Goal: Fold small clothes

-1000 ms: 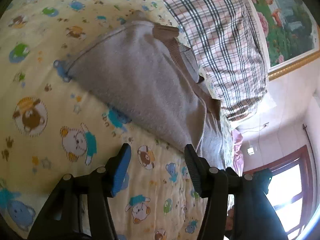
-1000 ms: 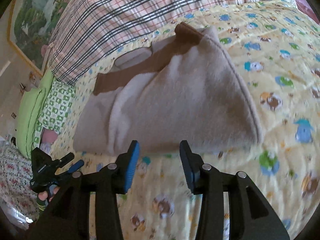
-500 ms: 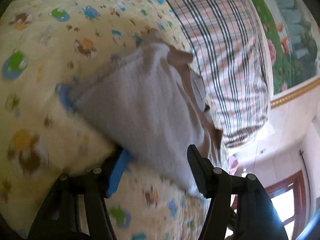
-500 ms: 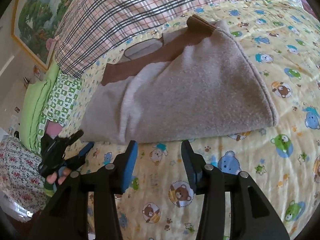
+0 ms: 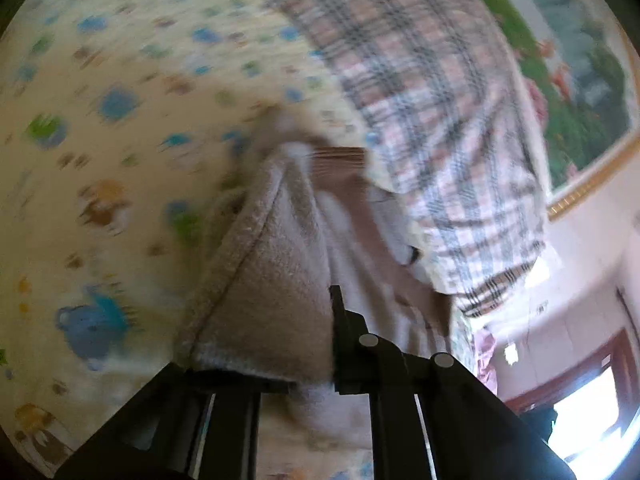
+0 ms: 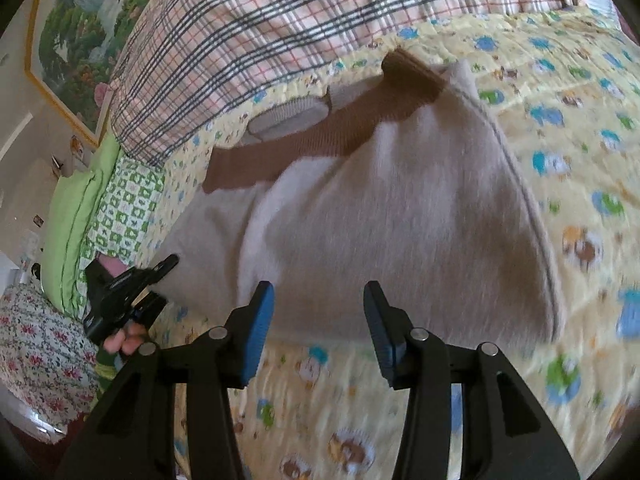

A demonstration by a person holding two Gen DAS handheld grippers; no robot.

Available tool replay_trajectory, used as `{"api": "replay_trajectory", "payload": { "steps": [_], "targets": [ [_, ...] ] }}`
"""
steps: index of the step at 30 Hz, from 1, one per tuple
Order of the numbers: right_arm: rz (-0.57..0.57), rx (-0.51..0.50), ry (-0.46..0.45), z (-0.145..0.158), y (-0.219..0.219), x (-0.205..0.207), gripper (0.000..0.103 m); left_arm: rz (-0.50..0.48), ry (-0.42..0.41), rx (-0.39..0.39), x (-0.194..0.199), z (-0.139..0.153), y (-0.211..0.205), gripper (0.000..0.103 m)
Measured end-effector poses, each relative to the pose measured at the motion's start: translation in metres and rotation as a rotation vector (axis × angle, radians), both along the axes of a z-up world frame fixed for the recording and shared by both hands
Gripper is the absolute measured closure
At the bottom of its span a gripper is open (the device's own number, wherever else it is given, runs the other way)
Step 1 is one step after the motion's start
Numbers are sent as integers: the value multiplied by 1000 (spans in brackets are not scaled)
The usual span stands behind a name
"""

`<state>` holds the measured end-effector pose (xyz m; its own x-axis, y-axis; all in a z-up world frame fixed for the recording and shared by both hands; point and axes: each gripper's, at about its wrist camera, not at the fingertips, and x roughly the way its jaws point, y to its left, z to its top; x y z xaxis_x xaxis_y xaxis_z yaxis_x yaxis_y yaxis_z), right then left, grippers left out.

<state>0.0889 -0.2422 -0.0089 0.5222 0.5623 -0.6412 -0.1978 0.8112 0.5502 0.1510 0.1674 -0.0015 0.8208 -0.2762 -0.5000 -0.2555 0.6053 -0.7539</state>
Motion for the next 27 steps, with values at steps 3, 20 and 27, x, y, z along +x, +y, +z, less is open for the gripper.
{"api": "replay_trajectory", "payload": {
  "steps": [3, 20, 27],
  "targets": [
    [-2, 14, -6, 4, -9, 15, 55, -95, -68, 73, 8, 34, -27, 94],
    [144, 292, 142, -8, -26, 117, 31, -538, -32, 187, 60, 8, -198, 96],
    [221, 222, 197, -20, 21, 170, 31, -521, -68, 149, 54, 17, -183, 96]
  ]
}}
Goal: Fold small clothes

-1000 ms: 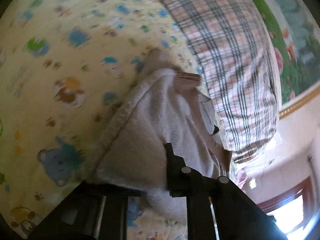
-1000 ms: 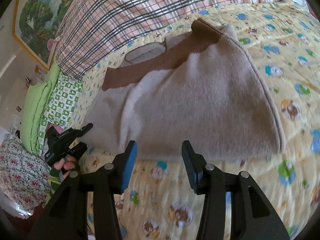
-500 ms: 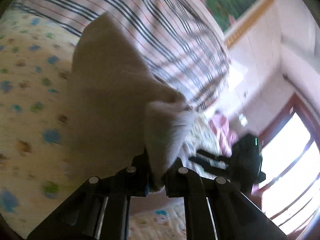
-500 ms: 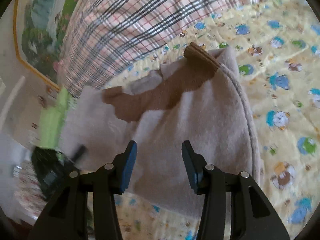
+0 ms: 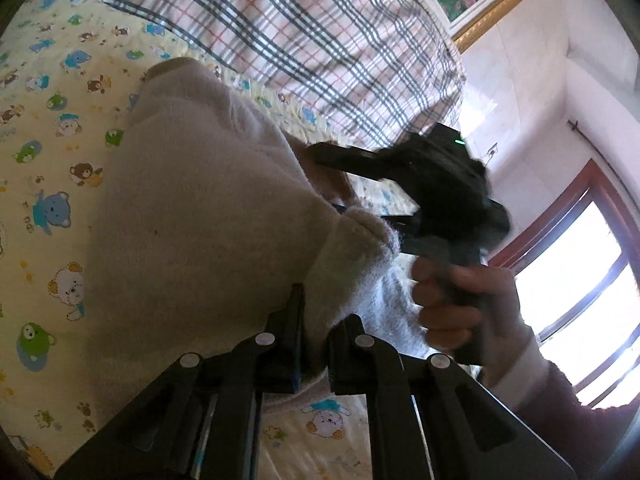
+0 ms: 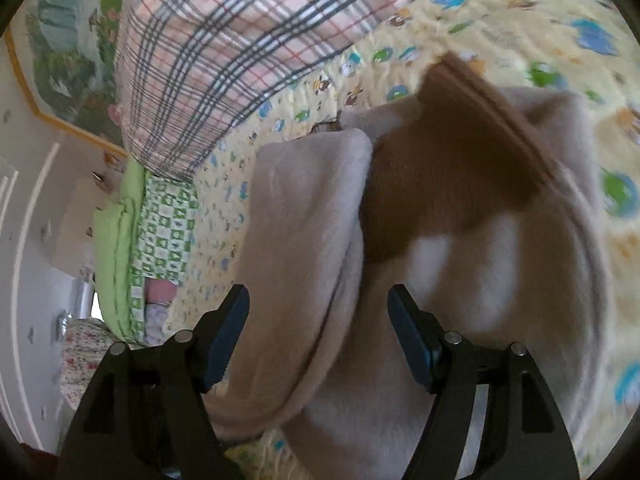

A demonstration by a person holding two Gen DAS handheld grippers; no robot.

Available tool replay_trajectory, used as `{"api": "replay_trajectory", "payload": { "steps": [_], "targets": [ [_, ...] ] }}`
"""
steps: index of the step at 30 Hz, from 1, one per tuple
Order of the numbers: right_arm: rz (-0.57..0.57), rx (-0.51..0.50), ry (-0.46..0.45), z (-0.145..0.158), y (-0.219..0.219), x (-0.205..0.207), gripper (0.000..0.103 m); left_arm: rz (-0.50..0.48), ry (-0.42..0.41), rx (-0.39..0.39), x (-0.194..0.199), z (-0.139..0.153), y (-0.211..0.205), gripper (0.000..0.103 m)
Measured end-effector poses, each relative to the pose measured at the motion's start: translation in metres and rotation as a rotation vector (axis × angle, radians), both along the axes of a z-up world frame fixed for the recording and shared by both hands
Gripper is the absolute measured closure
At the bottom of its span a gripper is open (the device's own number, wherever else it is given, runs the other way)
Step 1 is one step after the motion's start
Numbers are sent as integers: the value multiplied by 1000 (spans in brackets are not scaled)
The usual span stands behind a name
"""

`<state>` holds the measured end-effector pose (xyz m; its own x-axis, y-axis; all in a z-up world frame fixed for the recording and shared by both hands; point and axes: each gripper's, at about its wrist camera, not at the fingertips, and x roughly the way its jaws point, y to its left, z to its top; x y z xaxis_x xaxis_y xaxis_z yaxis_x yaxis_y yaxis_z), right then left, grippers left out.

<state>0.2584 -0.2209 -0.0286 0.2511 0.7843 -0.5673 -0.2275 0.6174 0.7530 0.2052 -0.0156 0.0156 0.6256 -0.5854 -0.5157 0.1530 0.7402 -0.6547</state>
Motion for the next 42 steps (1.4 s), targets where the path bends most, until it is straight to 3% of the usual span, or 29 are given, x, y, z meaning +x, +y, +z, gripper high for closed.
{"api": "replay_trajectory", "payload": {
  "steps": [4, 6, 7, 8, 12, 16, 24, 29, 34, 37, 39, 42],
  "targets": [
    [46, -16, 23, -6, 27, 17, 33, 2, -14, -24, 0, 3, 1, 96],
    [29, -38, 24, -8, 33, 22, 70, -4, -17, -16, -2, 5, 0, 96],
    [9, -36, 22, -5, 31, 22, 82, -6, -19, -7, -1, 8, -2, 96],
    [-5, -22, 8, 0, 26, 21, 85, -13, -26, -3, -1, 12, -4, 96],
    [-32, -21, -138, 45, -3, 1, 86, -77, -77, -2, 2, 34, -27, 96],
    [-60, -80, -201, 64, -41, -12, 86, -165, -83, 0, 13, 37, -69, 96],
    [-111, -173, -156, 28, -89, -18, 86, -249, -24, 57, 30, 5, -125, 95],
    [-99, -209, -189, 23, -87, -19, 86, -254, 4, 75, 34, -4, -129, 95],
    [-130, -175, -145, 2, -99, -20, 84, -266, 48, 99, 33, -15, -131, 92],
    [-171, -175, -152, 4, -108, -28, 78, -277, 47, 137, 30, -13, -133, 82],
    [-214, -199, -173, 10, -115, -36, 76, -290, 49, 152, 24, -8, -131, 69],
    [-262, -214, -196, 20, -126, -47, 60, -296, 39, 147, 10, 2, -119, 57]
  ]
}}
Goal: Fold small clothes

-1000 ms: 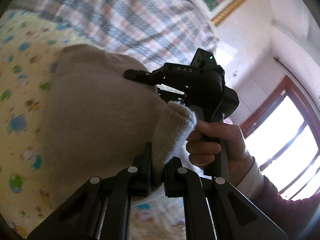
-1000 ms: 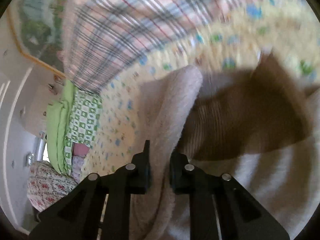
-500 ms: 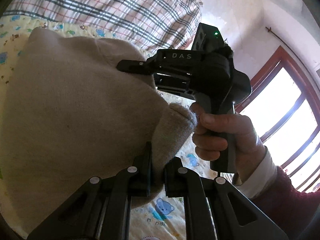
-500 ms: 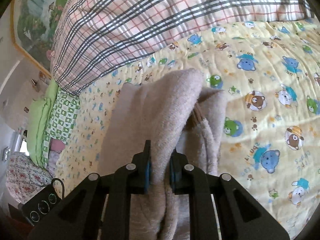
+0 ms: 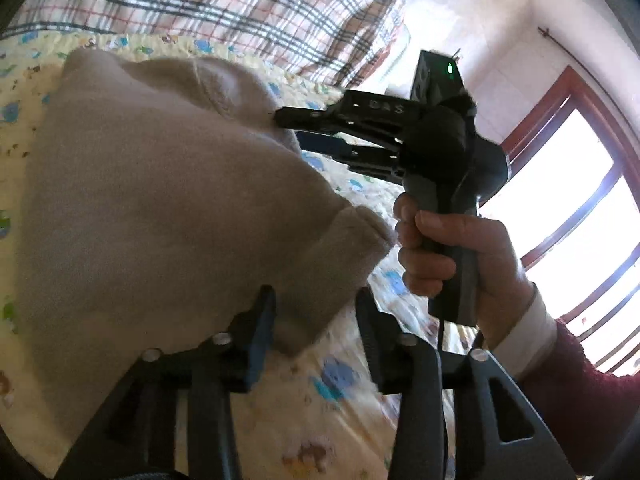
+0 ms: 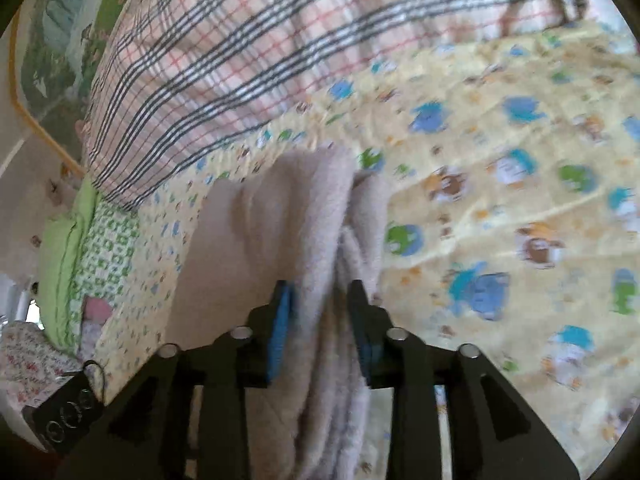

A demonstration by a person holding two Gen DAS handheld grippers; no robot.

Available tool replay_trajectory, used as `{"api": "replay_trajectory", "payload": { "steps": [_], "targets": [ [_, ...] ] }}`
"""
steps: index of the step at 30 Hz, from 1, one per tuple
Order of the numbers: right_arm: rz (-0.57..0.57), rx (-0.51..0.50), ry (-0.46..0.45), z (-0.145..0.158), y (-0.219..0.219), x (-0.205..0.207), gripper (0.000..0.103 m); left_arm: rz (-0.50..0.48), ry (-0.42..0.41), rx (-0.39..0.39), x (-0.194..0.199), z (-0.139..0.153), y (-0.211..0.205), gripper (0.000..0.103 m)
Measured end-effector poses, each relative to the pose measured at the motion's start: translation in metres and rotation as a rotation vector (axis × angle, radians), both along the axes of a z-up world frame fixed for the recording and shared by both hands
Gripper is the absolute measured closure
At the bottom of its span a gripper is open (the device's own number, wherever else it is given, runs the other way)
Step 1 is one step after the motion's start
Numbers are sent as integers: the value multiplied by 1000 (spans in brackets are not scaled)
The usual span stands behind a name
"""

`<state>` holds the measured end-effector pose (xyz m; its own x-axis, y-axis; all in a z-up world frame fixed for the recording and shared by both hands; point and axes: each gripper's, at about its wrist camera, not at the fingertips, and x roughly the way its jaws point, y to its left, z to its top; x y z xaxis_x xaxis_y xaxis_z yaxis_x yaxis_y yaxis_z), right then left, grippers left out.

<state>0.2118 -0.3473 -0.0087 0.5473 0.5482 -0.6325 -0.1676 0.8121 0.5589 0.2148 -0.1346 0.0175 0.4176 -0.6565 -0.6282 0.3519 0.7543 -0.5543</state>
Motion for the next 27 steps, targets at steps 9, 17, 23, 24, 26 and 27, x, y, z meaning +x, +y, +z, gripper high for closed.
{"api": "replay_trajectory", "payload": {
  "steps": [9, 17, 23, 24, 26, 27],
  "targets": [
    [2, 36, 69, -17, 1, -8, 26, 227, 16, -29, -3, 11, 90, 30],
    [32, 83, 111, -33, 8, -1, 25, 339, 162, -96, 53, -32, 135, 27],
    [84, 133, 147, -43, 16, 9, 25, 346, 220, -168, 83, -62, 139, 20],
    [90, 137, 148, -44, 18, 10, 25, 340, 215, -165, 85, -62, 137, 20],
    [106, 144, 149, -46, 23, 11, 30, 316, 201, -147, 91, -62, 130, 22],
    [116, 155, 156, -47, 25, 12, 38, 315, 196, -143, 90, -62, 128, 23]
  ]
}}
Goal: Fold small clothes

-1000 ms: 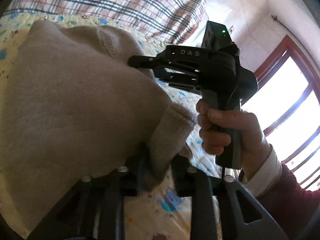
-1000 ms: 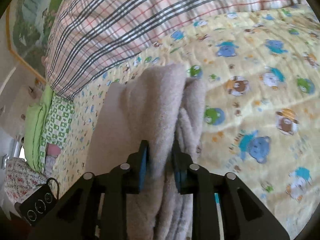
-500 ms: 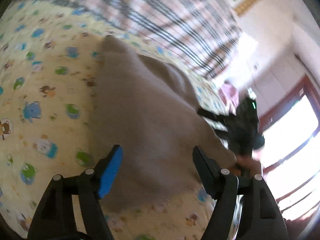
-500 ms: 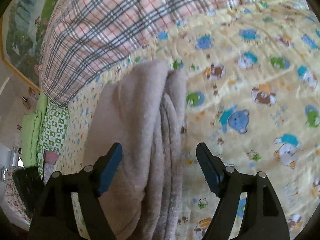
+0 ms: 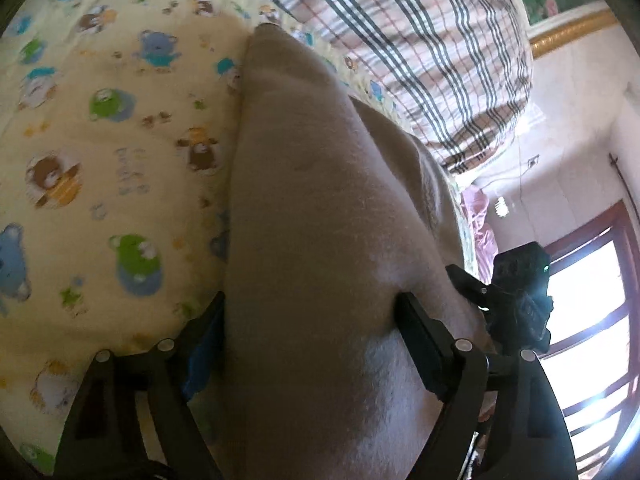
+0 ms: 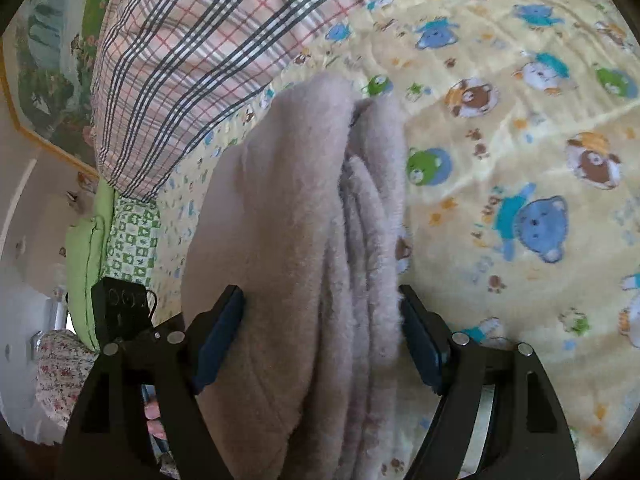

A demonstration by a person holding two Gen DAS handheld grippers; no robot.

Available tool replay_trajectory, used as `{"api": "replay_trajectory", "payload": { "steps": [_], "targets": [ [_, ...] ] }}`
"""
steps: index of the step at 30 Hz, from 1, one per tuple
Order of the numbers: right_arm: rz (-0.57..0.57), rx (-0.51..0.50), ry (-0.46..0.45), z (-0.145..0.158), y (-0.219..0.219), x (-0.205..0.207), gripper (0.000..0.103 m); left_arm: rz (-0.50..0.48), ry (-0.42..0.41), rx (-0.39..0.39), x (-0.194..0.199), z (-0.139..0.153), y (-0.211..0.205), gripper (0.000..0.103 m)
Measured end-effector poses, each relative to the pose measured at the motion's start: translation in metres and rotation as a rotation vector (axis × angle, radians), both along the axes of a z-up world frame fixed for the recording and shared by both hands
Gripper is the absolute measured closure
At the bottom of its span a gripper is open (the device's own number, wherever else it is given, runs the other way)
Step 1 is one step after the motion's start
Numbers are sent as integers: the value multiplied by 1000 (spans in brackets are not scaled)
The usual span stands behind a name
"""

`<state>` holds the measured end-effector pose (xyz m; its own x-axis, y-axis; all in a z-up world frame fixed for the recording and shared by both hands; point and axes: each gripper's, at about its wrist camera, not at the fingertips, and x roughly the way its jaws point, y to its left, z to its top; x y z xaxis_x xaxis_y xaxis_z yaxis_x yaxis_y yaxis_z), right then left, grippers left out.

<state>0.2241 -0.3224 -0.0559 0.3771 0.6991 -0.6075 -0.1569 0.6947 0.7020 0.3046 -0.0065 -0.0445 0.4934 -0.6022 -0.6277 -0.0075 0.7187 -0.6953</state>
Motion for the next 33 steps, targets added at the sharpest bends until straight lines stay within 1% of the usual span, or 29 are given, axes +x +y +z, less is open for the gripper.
{"api": "replay_trajectory", "payload": {
  "steps": [1, 2, 4, 5, 9, 10, 13, 17, 19, 22, 24, 26, 27, 28, 30, 32, 33],
  "targets": [
    [7, 31, 20, -3, 2, 0, 53, 1, -5, 4, 0, 0, 0, 31],
    [-3, 40, 20, -3, 2, 0, 57, 4, -13, 6, -3, 1, 1, 38],
    [-4, 27, -2, 2, 4, -5, 62, -3, -38, -10, -7, 6, 2, 47],
    [-2, 31, -10, 6, 5, -8, 63, -9, -55, -9, -11, 12, 3, 50],
    [25, 45, -53, 27, 20, -26, 65, -18, -119, -3, -36, 40, 12, 52],
    [37, 54, -62, 31, 27, -31, 65, -13, -136, -6, -49, 49, 19, 52],
    [86, 92, -69, 36, 52, -48, 65, 15, -152, 8, -84, 63, 41, 52],
    [179, 127, -64, 31, 102, -67, 65, 77, -135, 30, -134, 69, 80, 52],
    [214, 145, -51, 26, 122, -73, 65, 104, -123, 39, -150, 69, 95, 52],
    [248, 159, -30, 16, 145, -81, 65, 134, -103, 50, -172, 62, 112, 52],
    [251, 133, -9, 6, 153, -85, 65, 137, -73, 64, -176, 50, 115, 51],
    [242, 94, 0, -1, 154, -87, 65, 136, -45, 102, -180, 35, 116, 46],
    [230, 81, 15, -6, 153, -88, 65, 140, -43, 108, -181, 30, 116, 44],
    [221, 76, 24, -9, 151, -88, 63, 145, -44, 99, -182, 27, 116, 39],
    [212, 42, 13, -6, 148, -89, 58, 154, -34, 72, -182, 24, 119, 38],
    [199, -10, 5, 1, 145, -89, 45, 159, -32, 60, -181, 24, 122, 37],
    [188, -36, -3, 6, 142, -88, 43, 159, -33, 63, -180, 26, 124, 36]
  ]
}}
